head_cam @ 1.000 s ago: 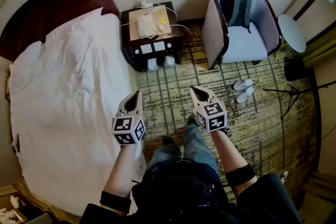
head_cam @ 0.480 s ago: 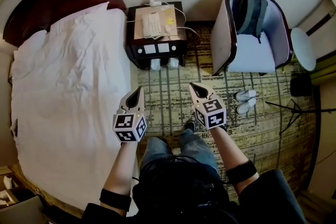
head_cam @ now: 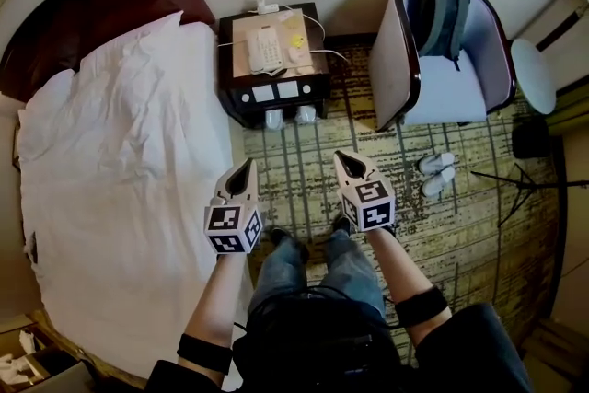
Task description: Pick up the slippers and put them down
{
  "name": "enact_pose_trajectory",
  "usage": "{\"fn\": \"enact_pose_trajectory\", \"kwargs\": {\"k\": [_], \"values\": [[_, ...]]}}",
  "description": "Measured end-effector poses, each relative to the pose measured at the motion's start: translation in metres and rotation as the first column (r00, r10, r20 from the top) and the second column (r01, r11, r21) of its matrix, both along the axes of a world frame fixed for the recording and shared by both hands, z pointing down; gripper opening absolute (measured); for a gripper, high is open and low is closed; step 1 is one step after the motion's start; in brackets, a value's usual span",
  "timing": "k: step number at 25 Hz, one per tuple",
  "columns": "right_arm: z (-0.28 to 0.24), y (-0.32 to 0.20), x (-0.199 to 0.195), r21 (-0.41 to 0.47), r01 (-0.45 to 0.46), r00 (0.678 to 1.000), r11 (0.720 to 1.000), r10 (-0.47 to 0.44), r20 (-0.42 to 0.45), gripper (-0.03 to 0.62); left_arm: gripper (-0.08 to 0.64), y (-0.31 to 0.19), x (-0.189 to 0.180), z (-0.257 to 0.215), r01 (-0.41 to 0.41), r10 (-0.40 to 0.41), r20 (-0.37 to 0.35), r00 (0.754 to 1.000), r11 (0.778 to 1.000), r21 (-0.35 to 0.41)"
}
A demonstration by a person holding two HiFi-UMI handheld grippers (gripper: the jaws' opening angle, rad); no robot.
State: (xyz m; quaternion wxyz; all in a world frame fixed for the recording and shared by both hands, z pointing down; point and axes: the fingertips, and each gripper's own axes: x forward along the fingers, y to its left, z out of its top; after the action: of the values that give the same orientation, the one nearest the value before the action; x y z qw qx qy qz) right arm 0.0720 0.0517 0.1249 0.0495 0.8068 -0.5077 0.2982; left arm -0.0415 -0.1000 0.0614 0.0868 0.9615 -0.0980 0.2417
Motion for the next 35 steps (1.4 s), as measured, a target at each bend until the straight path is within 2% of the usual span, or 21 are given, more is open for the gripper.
{"fn": "enact_pose_trajectory", "kwargs": {"k": [6,7,15,17,19,21,24,28,29,32,34,35], "values": [[0.025,-0.023,0.015,-0.025,-0.079,0.996,0.997,0.078,-0.039,0.005,0.000,-0.023,0.017,0.033,-0.071,0.072,0.006,0.997,0.997,-0.013],[0.032,-0.026,0.019,-0.032,-0.088,0.995,0.996,0.086,-0.047,0.021,0.000,-0.027,0.019,0.040,-0.074,0.074,0.009,0.997,0.997,-0.013],[0.126,-0.059,0.051,-0.079,-0.109,0.994,0.991,0.108,-0.018,0.055,0.000,-0.057,0.040,0.123,-0.033,0.034,0.049,0.998,0.999,-0.021],[0.155,-0.069,0.058,-0.088,-0.104,0.994,0.991,0.105,0.002,0.118,0.000,-0.066,0.047,0.149,-0.021,0.022,0.054,0.998,1.000,-0.015],[0.180,-0.080,0.066,-0.088,-0.097,0.995,0.991,0.099,0.013,0.154,0.000,-0.077,0.056,0.176,-0.008,0.008,0.052,0.999,1.000,-0.007],[0.210,-0.090,0.072,-0.084,-0.096,0.995,0.992,0.097,0.009,0.234,0.000,-0.086,0.062,0.202,-0.001,0.001,0.049,0.999,1.000,0.005],[0.253,-0.100,0.080,-0.080,-0.095,0.996,0.992,0.094,-0.012,0.287,0.000,-0.095,0.070,0.241,0.010,-0.010,0.040,0.999,1.000,0.015],[0.314,-0.115,0.097,-0.082,-0.090,0.995,0.993,0.087,-0.044,0.306,0.000,-0.107,0.090,0.297,0.026,-0.027,0.009,1.000,0.999,0.022],[0.331,-0.120,0.100,-0.083,-0.090,0.995,0.993,0.087,-0.044,0.343,0.000,-0.110,0.095,0.311,0.027,-0.027,0.001,1.000,0.999,0.025],[0.386,-0.129,0.111,-0.086,-0.096,0.994,0.992,0.091,-0.053,0.402,0.000,-0.115,0.111,0.359,0.020,-0.019,-0.015,1.000,0.999,0.037],[0.423,-0.134,0.122,-0.093,-0.111,0.993,0.989,0.106,-0.060,0.405,0.000,-0.117,0.124,0.390,0.016,-0.015,-0.025,1.000,0.999,0.042],[0.441,-0.138,0.127,-0.094,-0.118,0.992,0.989,0.113,-0.058,0.431,0.000,-0.119,0.130,0.406,0.015,-0.014,-0.028,1.000,0.999,0.045]]}}
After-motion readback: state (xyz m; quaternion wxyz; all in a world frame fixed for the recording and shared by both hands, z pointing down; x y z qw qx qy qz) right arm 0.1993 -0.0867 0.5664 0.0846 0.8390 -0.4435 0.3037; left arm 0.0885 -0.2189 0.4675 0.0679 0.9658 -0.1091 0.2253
